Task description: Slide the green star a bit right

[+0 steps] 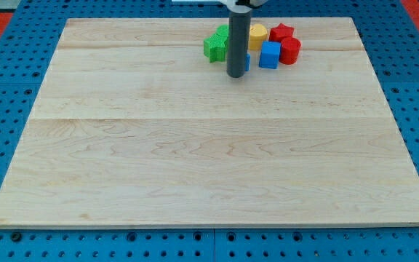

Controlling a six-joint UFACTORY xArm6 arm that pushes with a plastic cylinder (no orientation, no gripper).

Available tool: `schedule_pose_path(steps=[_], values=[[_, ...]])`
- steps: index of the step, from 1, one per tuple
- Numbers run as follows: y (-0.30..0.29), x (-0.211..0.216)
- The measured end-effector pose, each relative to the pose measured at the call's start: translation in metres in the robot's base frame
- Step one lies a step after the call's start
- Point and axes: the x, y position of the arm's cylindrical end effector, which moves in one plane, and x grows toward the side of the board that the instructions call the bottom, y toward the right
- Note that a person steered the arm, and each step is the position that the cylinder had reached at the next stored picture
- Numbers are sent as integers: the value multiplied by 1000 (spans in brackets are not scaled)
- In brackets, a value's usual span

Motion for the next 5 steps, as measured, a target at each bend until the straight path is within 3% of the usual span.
schedule_pose_path(steps=[1, 2, 4, 5], values=[[-79, 14], [-105, -5], [-101, -70], [-90, -74]])
